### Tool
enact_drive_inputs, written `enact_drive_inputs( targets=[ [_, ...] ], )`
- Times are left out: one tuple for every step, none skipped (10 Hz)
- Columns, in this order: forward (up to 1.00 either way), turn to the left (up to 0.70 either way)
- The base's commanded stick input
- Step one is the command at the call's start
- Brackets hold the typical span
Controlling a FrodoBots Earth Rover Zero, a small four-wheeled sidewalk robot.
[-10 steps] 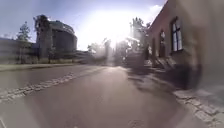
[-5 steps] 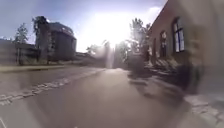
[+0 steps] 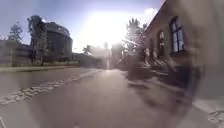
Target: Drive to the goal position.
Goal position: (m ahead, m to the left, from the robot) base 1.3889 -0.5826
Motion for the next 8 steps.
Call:
enact_drive_inputs(
  targets=[
    [0.7, -0.14],
    [0.7, -0.14],
    [0.7, -0.14],
    [0.7, -0.14],
    [0.7, -0.14],
    [0.7, -0.14],
    [0.7, -0.13],
    [0.7, -0.12]
  ],
)
